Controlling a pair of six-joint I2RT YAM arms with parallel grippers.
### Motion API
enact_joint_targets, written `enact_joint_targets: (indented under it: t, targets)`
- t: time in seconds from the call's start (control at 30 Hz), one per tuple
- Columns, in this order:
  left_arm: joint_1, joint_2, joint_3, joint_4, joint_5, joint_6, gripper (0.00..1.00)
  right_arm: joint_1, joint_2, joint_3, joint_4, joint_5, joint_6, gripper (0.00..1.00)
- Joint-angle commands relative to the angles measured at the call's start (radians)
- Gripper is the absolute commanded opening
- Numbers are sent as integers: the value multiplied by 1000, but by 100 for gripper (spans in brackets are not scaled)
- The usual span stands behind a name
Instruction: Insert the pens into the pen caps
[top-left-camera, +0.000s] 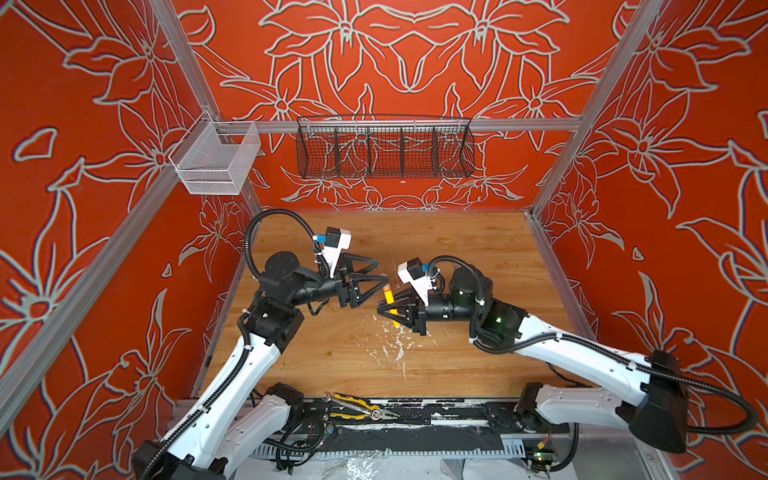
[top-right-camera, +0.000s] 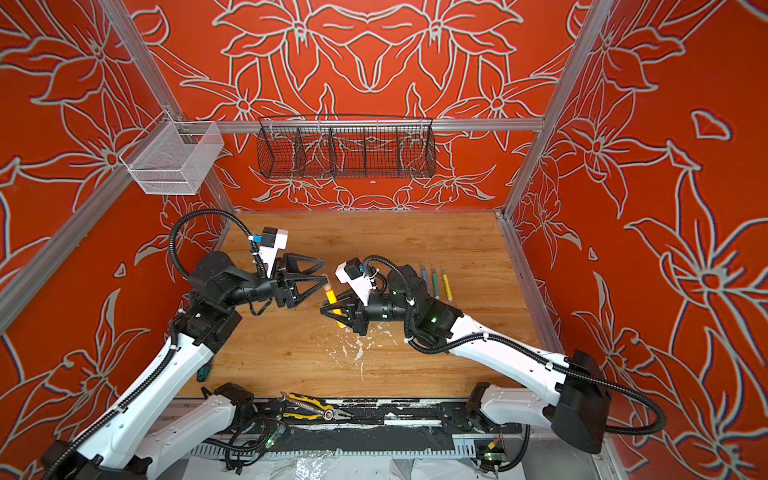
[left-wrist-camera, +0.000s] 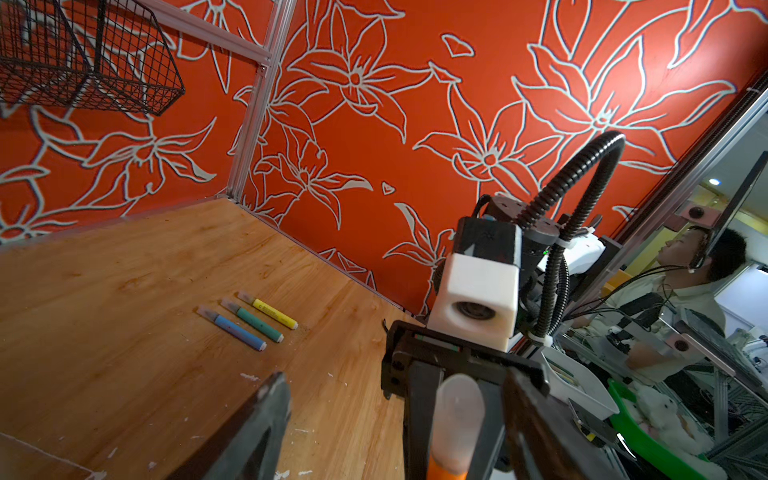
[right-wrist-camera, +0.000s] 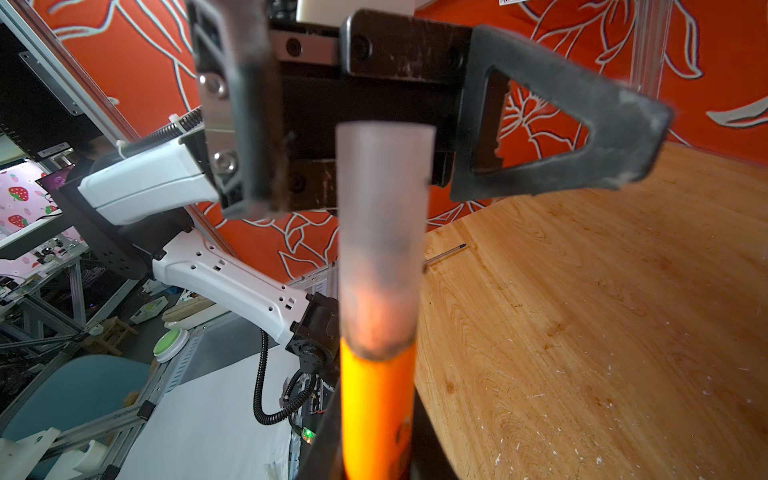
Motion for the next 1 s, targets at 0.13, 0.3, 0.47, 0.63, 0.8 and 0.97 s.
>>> enact_joint_targets:
  t: [0.13, 0.3, 0.47, 0.63, 0.8, 0.97]
  targets:
    - [5, 25, 42, -4, 99, 19, 49, 2, 4, 16, -2, -23, -8, 0]
    - [5, 40, 57, -35, 155, 30, 45, 1, 1, 13, 5, -14, -7, 0]
    - [6, 36, 63, -57, 157, 50, 36, 1, 2, 17, 1, -15, -8, 0]
    - [6, 48, 64, -60, 182, 50, 8, 1, 1, 18, 2, 6, -5, 0]
    - [6, 52, 77, -127, 229, 96, 0, 1, -25, 11, 41, 8, 4, 0]
    - [-3, 65, 84, -141, 337, 100, 0, 1, -56, 24, 38, 10, -4, 0]
